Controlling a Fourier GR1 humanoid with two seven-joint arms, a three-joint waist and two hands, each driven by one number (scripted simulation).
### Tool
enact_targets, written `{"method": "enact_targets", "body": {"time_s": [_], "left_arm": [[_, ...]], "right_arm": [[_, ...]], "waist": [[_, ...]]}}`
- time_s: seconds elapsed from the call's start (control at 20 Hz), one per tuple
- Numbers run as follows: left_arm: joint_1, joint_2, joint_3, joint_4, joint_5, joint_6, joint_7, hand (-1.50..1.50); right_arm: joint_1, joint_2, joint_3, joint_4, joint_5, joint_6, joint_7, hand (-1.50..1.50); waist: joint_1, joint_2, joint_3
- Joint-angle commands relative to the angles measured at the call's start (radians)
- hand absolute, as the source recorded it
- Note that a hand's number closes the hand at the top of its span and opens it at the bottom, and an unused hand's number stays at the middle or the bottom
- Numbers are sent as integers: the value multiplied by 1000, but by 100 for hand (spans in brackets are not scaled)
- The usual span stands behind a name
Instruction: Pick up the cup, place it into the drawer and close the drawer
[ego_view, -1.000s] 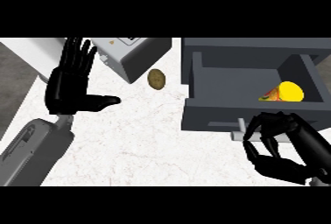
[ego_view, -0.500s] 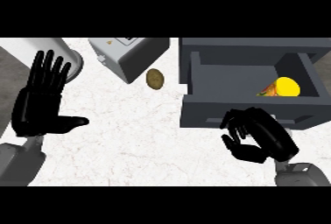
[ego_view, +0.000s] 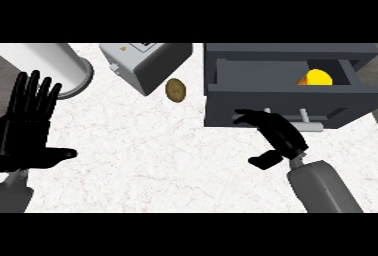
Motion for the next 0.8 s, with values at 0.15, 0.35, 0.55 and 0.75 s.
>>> {"method": "enact_targets", "body": {"time_s": [0.15, 0.35, 0.55, 0.75], "left_arm": [[100, -9, 77, 69, -24, -166, -67, -150], [87, -42, 53, -1, -59, -100, -29, -150], [53, -48, 67, 40, -40, -152, -12, -150], [44, -13, 110, 29, 6, -190, 35, -150]], "right_arm": [[-203, 57, -84, 373, 27, -88, -108, -150], [-341, 58, -153, 624, 10, -120, -205, -150], [-476, 37, -211, 786, -16, -90, -262, -150], [-568, -33, -249, 917, -13, -62, -303, -150]], "waist": [[4, 2, 0], [14, 6, 1], [22, 11, 1], [35, 16, 2]]}}
